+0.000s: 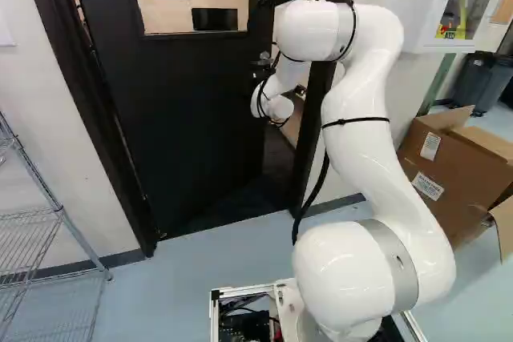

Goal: Open the door and move inside

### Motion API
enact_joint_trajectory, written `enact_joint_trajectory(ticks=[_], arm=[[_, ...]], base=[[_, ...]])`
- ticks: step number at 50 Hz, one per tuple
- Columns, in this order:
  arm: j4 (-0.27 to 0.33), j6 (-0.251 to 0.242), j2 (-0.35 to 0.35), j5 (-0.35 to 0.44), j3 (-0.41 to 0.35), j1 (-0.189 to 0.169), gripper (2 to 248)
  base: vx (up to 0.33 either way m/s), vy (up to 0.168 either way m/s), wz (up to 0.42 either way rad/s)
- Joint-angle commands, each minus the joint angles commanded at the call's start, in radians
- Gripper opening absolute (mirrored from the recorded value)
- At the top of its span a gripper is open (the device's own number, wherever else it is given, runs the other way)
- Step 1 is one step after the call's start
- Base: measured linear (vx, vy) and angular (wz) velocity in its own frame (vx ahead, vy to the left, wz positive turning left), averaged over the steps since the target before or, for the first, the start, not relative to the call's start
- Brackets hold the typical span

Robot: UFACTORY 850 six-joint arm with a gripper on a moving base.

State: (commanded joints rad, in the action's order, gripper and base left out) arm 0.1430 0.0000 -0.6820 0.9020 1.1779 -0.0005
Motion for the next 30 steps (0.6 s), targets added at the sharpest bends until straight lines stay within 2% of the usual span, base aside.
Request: enact_joint_trajectory(ticks=[30], arm=[[-0.093, 0.000, 0.138, 0.000, -0.187, 0.000, 247]], base=[[0.000, 0.000, 0.000]])
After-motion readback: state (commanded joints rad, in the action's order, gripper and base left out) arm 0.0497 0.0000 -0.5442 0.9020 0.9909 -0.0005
